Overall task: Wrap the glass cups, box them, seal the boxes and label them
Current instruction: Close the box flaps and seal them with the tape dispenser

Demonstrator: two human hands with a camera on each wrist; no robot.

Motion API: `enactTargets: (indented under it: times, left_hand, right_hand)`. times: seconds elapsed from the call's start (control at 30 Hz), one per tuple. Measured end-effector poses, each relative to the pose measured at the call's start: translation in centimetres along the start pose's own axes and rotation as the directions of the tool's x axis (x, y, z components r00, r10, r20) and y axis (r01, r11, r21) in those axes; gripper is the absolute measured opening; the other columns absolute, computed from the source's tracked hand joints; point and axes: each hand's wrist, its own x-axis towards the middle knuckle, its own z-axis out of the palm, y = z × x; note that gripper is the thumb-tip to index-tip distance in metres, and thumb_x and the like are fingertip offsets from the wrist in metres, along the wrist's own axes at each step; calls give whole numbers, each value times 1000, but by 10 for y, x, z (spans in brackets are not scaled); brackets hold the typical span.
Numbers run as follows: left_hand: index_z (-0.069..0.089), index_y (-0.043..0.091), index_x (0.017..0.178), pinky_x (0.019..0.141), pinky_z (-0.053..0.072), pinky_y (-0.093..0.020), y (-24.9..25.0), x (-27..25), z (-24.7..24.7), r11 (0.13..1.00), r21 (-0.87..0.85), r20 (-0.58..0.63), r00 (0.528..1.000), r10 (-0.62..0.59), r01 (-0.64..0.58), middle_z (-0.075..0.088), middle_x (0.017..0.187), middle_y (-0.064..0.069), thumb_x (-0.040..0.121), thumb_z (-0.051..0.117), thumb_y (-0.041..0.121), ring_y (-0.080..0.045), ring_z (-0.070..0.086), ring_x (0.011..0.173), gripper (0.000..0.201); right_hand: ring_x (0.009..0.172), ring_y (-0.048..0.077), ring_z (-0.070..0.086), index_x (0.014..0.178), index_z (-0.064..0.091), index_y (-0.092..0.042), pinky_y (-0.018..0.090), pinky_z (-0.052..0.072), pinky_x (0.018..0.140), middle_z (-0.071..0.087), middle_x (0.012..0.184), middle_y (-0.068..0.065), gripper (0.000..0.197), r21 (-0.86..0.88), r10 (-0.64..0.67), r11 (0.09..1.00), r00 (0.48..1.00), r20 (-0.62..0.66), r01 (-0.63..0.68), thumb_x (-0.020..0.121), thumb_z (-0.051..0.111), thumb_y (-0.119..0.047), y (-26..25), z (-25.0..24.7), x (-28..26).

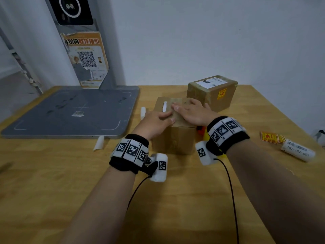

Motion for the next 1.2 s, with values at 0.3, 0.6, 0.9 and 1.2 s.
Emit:
enactTargets:
  times: [0.3,0.6,0.9,1.2]
  left_hand:
    - [57,38,144,108,46,-40,1,1,2,997,-76,-45,999,15,-19,48,155,5,104,56,40,-15,50,123,40]
    - [58,46,140,109,45,-50,0,4,16,992,-128,-135,991,-28,10,53,151,9,99,58,51,-19,53,130,41]
    - [55,41,143,105,47,-42,2,-8,39,993,-118,-271,962,-16,-17,52,151,3,100,52,49,-20,54,128,45]
    - [57,29,117,100,44,-42,34,-31,27,982,-179,-479,877,-39,-54,59,112,11,97,56,28,-23,52,121,20]
  right_hand:
    - [159,28,9,161,16,-46,64,4,124,11,171,-17,76,19,42,999,999,-5,-42,93,6,-75,16,-12,30]
    - [141,28,47,144,58,-16,43,36,119,56,149,4,46,471,319,871,889,-328,-139,102,42,-23,72,-2,-17]
    - [76,28,61,108,56,-3,37,50,66,58,82,11,31,334,578,785,810,-96,-521,98,66,-30,136,31,-50]
    - [106,36,62,128,45,-9,46,54,82,61,116,14,43,737,605,645,726,-328,-205,92,66,-14,127,15,-76]
